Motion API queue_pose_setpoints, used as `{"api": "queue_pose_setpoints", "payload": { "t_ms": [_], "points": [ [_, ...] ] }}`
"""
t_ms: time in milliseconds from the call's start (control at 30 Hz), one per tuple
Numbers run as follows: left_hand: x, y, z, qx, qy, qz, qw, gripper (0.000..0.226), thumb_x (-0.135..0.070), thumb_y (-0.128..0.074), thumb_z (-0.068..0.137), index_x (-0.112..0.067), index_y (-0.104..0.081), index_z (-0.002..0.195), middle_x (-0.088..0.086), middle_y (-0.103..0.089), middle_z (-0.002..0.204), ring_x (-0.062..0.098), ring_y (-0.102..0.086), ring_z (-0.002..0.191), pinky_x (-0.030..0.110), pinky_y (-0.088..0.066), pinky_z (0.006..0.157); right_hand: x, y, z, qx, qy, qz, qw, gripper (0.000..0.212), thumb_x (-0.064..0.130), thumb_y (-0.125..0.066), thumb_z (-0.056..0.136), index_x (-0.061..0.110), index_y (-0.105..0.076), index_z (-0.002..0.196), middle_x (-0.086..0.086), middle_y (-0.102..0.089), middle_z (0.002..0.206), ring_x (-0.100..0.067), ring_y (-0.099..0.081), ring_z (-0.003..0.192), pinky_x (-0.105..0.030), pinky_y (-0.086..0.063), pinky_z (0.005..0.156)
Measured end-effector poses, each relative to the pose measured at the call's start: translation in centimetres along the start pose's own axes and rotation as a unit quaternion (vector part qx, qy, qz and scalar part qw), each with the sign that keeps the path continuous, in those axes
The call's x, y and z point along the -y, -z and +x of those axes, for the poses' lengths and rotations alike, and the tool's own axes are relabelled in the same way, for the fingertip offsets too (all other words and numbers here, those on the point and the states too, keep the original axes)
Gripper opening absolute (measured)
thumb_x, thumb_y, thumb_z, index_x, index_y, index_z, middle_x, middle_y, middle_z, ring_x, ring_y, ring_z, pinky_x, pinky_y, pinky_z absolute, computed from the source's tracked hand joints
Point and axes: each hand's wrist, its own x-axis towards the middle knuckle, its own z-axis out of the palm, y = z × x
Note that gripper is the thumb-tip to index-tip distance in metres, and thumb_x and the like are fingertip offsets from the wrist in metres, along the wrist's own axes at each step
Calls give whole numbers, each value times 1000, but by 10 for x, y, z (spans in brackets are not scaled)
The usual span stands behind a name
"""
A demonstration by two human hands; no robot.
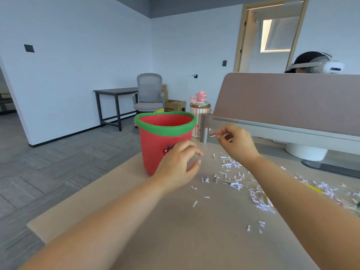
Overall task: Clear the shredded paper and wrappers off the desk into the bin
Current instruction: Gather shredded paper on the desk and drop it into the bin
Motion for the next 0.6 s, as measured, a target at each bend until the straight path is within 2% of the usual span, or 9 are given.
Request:
{"api": "queue_pose_setpoints", "payload": {
  "t_ms": [33,100,167,233,333,433,500,600],
  "points": [
    [-1,-14,-8,75,24,6,997,41,-37,-48,85,-12,-58,116,6,-53,126,12,-46,118,18,-31,99,-11,6,-12,19,-9,-16,1000,10,10,-58,85,13,-66,90,3,-62,82,-4,-53,63,-23,-41,71],
    [3,-40,-23,251,117,54,959,67,-50,-46,89,-13,-30,142,8,-21,154,21,-17,143,27,-14,116,-33,18,-37,76,-25,-54,995,12,11,-58,85,11,-65,95,3,-61,86,-12,-55,69,-24,-42,74],
    [9,-60,-31,366,184,122,904,85,-64,-36,86,-15,-7,148,10,5,158,24,6,147,40,-3,120,-53,30,-58,118,-43,-84,989,15,13,-60,85,12,-63,99,3,-60,91,-17,-57,79,-25,-44,78],
    [10,-77,-30,395,203,157,882,89,-70,-29,84,-17,0,148,11,9,158,26,11,146,45,0,119,-69,43,-76,130,-62,-103,984,16,15,-61,84,14,-62,101,4,-59,93,-17,-57,83,-24,-43,79],
    [2,-98,-10,400,204,149,881,88,-70,-28,84,-17,2,148,11,8,158,26,10,146,46,1,119,-87,65,-95,132,-91,-114,980,19,15,-61,85,14,-62,103,4,-59,93,-16,-56,83,-26,-45,80],
    [-11,-119,11,401,192,133,886,87,-70,-26,84,-18,3,148,9,6,159,24,7,147,45,0,118,-103,87,-112,127,-120,-129,976,19,15,-60,85,15,-62,104,4,-59,93,-16,-56,86,-22,-39,77],
    [-25,-135,21,404,177,116,890,85,-70,-24,85,-19,1,149,7,5,159,23,6,147,43,0,119,-113,102,-121,110,-135,-140,975,18,15,-60,85,15,-62,103,3,-60,92,-17,-56,85,-23,-39,77],
    [-59,-152,26,429,111,79,893,83,-67,-24,87,-17,2,149,3,5,159,19,5,147,38,0,120,-127,126,-131,73,-152,-168,971,16,15,-60,85,12,-64,100,0,-61,91,-18,-56,86,-23,-38,77]
  ]
}}
